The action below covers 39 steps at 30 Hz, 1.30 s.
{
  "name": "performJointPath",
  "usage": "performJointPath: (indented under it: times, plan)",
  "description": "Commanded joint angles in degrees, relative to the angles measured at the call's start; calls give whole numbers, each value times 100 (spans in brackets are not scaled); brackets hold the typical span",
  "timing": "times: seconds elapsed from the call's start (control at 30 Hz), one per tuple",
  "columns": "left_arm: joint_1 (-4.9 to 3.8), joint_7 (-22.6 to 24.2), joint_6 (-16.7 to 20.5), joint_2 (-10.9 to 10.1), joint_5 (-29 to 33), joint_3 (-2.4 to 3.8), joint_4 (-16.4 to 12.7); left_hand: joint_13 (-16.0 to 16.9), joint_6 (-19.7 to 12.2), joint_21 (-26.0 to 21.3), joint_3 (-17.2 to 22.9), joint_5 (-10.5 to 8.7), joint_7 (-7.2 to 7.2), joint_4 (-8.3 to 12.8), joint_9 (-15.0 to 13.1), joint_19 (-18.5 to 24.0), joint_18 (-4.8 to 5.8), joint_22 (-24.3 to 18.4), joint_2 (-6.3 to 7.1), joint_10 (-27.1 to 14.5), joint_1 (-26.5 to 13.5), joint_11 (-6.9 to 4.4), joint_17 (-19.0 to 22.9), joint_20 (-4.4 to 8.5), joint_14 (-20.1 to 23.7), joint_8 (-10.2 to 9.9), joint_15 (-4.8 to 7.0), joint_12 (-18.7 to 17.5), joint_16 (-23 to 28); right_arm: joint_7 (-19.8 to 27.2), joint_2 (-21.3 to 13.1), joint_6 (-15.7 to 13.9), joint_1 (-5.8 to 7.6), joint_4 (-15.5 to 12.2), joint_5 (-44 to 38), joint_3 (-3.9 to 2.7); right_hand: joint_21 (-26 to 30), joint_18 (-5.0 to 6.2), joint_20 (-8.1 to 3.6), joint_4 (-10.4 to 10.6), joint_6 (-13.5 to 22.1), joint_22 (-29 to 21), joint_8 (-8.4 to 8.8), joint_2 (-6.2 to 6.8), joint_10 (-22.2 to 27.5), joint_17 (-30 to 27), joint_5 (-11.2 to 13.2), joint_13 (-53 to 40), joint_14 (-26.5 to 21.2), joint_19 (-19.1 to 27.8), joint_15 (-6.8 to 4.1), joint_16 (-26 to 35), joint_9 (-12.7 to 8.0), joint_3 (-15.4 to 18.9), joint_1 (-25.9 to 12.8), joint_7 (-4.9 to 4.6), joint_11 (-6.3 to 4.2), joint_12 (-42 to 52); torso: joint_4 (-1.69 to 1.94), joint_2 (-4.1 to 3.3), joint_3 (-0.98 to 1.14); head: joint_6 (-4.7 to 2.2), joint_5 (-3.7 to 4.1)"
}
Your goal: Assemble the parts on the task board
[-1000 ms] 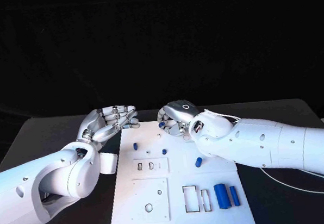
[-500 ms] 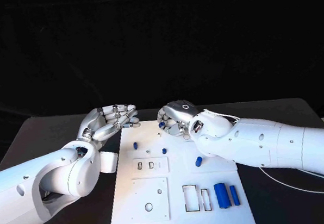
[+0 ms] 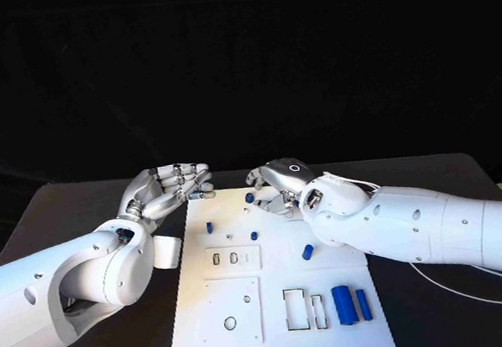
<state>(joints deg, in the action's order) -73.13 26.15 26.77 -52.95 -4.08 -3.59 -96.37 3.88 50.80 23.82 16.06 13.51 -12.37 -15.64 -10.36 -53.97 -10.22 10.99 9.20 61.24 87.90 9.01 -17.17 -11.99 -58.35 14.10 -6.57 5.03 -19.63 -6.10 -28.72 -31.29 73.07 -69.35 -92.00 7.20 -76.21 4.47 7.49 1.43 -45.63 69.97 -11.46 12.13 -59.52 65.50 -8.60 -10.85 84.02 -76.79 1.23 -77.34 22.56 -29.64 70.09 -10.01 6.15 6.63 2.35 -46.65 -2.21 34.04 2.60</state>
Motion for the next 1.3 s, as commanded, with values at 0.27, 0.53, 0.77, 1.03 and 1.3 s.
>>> performJointPath:
  times: [0.27, 0.53, 0.77, 1.03, 1.3]
  plan:
    - [-14, 8, -113, -43, 68, 4, 1, -6, -6, 23, 36, -24, -42, -9, -1, 35, 1, 7, 27, -6, 15, 52, -7, -12, 55, -37, -5, -39, 23, 10, -1283, 231, 159, -1163, 947, -91, -377, -95, -45, 121, -490, 548, -175, 44, -1025, 369, -235, -225, 203, -379, -53, -269, 52, -10, 52, 18, -112, 626, -124, 84, 32, -27, 12]
    - [-15, -3, -144, -51, 74, 3, 6, -5, -5, 28, 44, -23, -39, -3, -2, 40, 1, 10, 27, -3, 23, 51, -11, -12, 58, -37, -6, -42, 24, -18, -1885, 982, 252, -1490, 1762, -112, -782, -245, -170, 303, -184, 1134, -217, 185, -1419, 930, -584, -2703, 320, -739, -335, -617, 121, 903, 10, 103, -291, 3336, -181, 121, 58, -13, 33]
    - [-14, -9, -171, -42, 76, 3, 7, -5, -5, 28, 44, -23, -39, -3, -2, 40, 1, 10, 27, -3, 23, 51, -11, -12, 58, -37, -6, -42, 24, -120, -1899, 1350, 257, -1315, 1844, -114, -991, -300, -138, 522, 44, 1456, -388, 1, -1781, 1476, -650, -5850, 416, -934, -117, -903, 198, 1317, 297, 75, -187, 6440, -161, 115, 58, 19, 34]
    - [-14, -13, -183, -47, 76, 3, 10, -5, -5, 28, 44, -23, -39, -3, -2, 40, 1, 10, 27, -3, 23, 51, -11, -12, 58, -37, -6, -42, 24, -167, -1687, 1434, 189, -1000, 1781, -107, -1070, -330, -106, 594, 88, 1575, -454, -34, -1946, 1678, -651, -6316, 450, -1012, -90, -992, 211, 1376, 382, 49, -159, 6885, -161, 100, 56, 56, 9]
    - [-14, -15, -194, -42, 76, 3, 13, -4, -2, 36, 56, -22, -34, 5, -3, 48, 1, 14, 28, 2, 32, 48, -18, -11, 61, -38, -5, -47, 26, -182, -1491, 1399, 132, -794, 1712, -102, -1097, -340, -98, 616, 90, 1615, -481, -78, -1966, 1719, -681, -6394, 456, -1038, -82, -1011, 215, 1348, 420, 43, -153, 6960, -143, 92, 60, 73, 9]
